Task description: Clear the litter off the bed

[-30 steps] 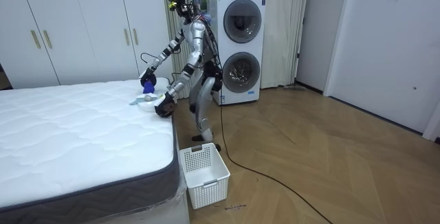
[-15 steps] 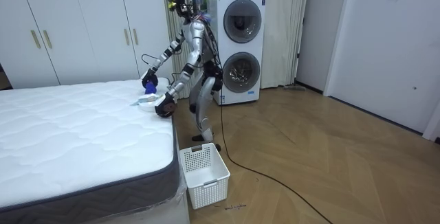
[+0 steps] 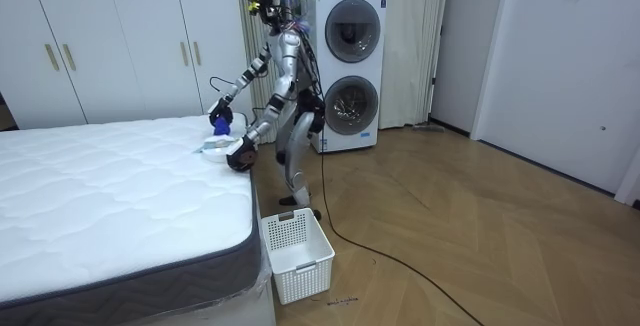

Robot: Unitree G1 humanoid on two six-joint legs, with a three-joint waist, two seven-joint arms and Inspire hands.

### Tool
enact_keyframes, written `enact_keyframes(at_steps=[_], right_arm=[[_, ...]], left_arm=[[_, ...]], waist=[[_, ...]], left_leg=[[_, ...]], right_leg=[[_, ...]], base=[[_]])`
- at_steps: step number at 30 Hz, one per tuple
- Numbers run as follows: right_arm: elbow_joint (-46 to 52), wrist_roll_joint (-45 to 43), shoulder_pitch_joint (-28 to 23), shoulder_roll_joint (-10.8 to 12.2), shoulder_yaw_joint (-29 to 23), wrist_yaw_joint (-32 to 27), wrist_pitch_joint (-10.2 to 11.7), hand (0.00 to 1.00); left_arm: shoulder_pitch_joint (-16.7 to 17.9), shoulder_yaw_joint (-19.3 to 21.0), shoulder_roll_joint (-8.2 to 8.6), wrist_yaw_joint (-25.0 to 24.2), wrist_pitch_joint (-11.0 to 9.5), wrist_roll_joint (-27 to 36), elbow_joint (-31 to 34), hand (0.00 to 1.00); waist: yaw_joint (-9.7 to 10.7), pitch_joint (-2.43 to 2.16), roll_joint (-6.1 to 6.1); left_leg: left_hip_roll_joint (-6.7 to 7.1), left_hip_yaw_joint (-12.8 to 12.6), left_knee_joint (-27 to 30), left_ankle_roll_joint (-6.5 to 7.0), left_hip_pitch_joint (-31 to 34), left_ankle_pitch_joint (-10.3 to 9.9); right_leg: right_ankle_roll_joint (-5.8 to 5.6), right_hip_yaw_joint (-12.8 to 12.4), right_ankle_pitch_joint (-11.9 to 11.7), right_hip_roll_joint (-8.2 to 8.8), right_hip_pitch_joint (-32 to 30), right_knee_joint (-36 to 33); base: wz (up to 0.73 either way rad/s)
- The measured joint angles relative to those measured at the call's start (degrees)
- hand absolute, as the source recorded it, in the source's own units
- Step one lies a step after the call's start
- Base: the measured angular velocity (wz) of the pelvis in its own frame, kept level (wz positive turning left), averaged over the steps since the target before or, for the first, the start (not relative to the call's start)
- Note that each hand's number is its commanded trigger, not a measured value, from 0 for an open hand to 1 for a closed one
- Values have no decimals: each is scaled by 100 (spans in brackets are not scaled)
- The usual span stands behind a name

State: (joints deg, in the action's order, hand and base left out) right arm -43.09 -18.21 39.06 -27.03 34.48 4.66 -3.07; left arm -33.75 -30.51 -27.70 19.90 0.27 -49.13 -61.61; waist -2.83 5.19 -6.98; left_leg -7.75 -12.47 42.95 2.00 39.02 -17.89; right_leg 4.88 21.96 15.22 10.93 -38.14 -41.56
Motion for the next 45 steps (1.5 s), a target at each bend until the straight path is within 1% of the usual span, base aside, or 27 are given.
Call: enact_keyframes(at_steps=[2,3,4,6,8,9,13,17,18,19,20,24,26,28,30,31,32,33,36,37,38,39,40,41,42,44,45], right_arm=[[30,2,-17,-41,-18,-8,62,100],[137,3,-96,-119,-42,-21,88,100],[200,-4,-190,-201,-92,-21,177,100],[303,0,-391,-266,-236,-24,242,100],[326,-8,-578,-275,-321,-20,306,100],[333,-9,-699,-275,-365,-7,337,100],[415,-5,-951,-269,-451,95,405,100],[431,37,-1037,-277,-502,227,551,100],[465,47,-1102,-288,-590,264,623,100],[544,48,-1177,-293,-684,306,641,100],[577,48,-1219,-292,-718,306,656,100],[710,44,-1540,-277,-1019,370,855,100],[810,40,-1798,-262,-1255,368,921,100],[811,37,-2033,-269,-1499,371,964,100],[811,39,-2247,-278,-1651,367,964,100],[828,37,-2406,-277,-1750,389,964,100],[849,35,-2492,-278,-1808,415,964,100],[908,35,-2663,-277,-1916,429,964,100],[1025,35,-2946,-278,-2129,434,990,100],[1026,34,-2993,-277,-2182,434,1006,100],[1039,35,-3130,-278,-2320,434,1039,100],[1070,35,-3231,-277,-2445,434,1061,100],[1077,45,-3259,-277,-2497,432,1067,60],[1079,50,-3263,-275,-2519,432,1074,5],[1084,58,-3276,-274,-2556,433,1113,0],[1117,174,-3374,-245,-2699,433,1144,0],[1144,249,-3397,-224,-2757,429,1144,0]], left_arm=[[1,2,-31,57,-38,-8,-4,100],[2,2,-34,81,-57,-17,4,100],[2,9,-34,87,-66,-59,27,100],[13,17,-42,95,-67,-114,32,100],[95,59,-55,109,-68,-110,32,100],[173,109,-55,124,-69,-110,34,100],[420,288,-54,208,-72,-106,24,100],[544,368,-51,211,-118,-49,-76,100],[612,438,-51,217,-157,-48,-76,100],[669,525,-47,217,-181,-48,-75,100],[697,573,-44,219,-187,-46,-75,100],[947,1029,6,368,-212,-51,-67,100],[1137,1176,13,470,-214,-46,49,100],[1469,1302,30,549,-229,-40,326,100],[1649,1310,68,573,-280,-40,427,100],[1748,1388,105,575,-349,-48,447,100],[1814,1451,129,575,-370,-47,467,100],[1918,1583,170,579,-419,-42,482,100],[2152,1819,194,578,-442,15,668,100],[2223,1873,211,576,-452,15,749,100],[2360,1969,267,575,-477,15,911,100],[2482,2076,314,575,-545,15,1055,100],[2573,2154,331,577,-605,17,1150,100],[2593,2184,332,577,-641,15,1171,100],[2659,2264,353,577,-688,14,1241,100],[2782,2337,428,582,-701,18,1351,100],[2917,2363,448,582,-702,20,1454,100]], waist=[[-18,-1,2],[-29,-1,2],[-57,-3,6],[-81,-14,23],[-81,-52,38],[-82,-83,51],[-135,-103,71],[-85,-125,96],[-79,-140,103],[-69,-150,110],[-70,-155,114],[-52,-160,114],[-38,-197,137],[-40,-253,156],[-58,-276,178],[-59,-290,176],[-55,-297,180],[-51,-326,182],[-27,-377,175],[-16,-384,183],[-23,-420,202],[-19,-442,218],[-19,-461,242],[-18,-461,244],[2,-462,245],[-8,-475,285],[36,-491,313]], left_leg=[[-49,1,73,-1,38,-1],[-52,9,76,-1,43,-1],[-50,11,75,-1,43,-1],[-47,11,75,-1,33,-1],[-46,3,80,0,16,0],[-48,-6,75,0,2,0],[-78,-128,24,0,-127,0],[-44,-148,-71,-14,-353,8],[-44,-148,-127,-21,-423,27],[-45,-147,-165,-21,-486,40],[-46,-147,-169,-21,-516,40],[-41,-146,-294,-26,-776,43],[-27,-143,-408,-23,-902,62],[65,-171,-597,-4,-1099,90],[107,-183,-730,3,-1281,96],[140,-182,-838,6,-1420,111],[155,-185,-889,8,-1489,115],[174,-188,-986,8,-1606,123],[213,-174,-1160,-2,-1813,136],[228,-162,-1202,-1,-1861,142],[248,-168,-1307,6,-1960,158],[261,-184,-1394,10,-2052,166],[264,-189,-1453,9,-2125,166],[271,-197,-1487,9,-2167,166],[288,-209,-1559,4,-2272,169],[303,-195,-1656,-3,-2448,173],[331,-185,-1744,-9,-2582,177]], right_leg=[[5,1,-1,-40,-4,-1],[8,2,-3,-48,-4,-2],[8,2,-3,-48,-4,-4],[12,24,-5,-36,5,-12],[26,49,-15,-13,14,-30],[30,49,-18,-12,17,-29],[53,12,-31,-10,47,-20],[55,4,-31,-3,242,27],[53,18,-36,-16,326,104],[44,22,-45,-25,391,145],[42,22,-52,-41,424,167],[1,33,-82,-73,702,309],[-41,36,-115,-105,844,446],[-90,1,-143,-69,988,539],[-138,-1,-170,-65,1151,644],[-172,2,-178,-66,1282,727],[-188,3,-176,-67,1352,773],[-216,4,-187,-82,1463,866],[-274,2,-216,-113,1670,1028],[-288,2,-225,-116,1725,1067],[-325,-1,-248,-127,1812,1158],[-349,-9,-266,-138,1896,1238],[-370,-12,-280,-159,1969,1309],[-374,-19,-282,-158,1995,1319],[-380,-52,-284,-163,2069,1345],[-411,-80,-292,-200,2252,1414],[-433,-103,-279,-206,2366,1467]], base=[[-2],[0],[3],[0],[0],[-5],[-14],[-3],[0],[0],[0],[1],[4],[0],[0],[4],[5],[0],[2],[8],[5],[0],[0],[-4],[0],[0],[0]])
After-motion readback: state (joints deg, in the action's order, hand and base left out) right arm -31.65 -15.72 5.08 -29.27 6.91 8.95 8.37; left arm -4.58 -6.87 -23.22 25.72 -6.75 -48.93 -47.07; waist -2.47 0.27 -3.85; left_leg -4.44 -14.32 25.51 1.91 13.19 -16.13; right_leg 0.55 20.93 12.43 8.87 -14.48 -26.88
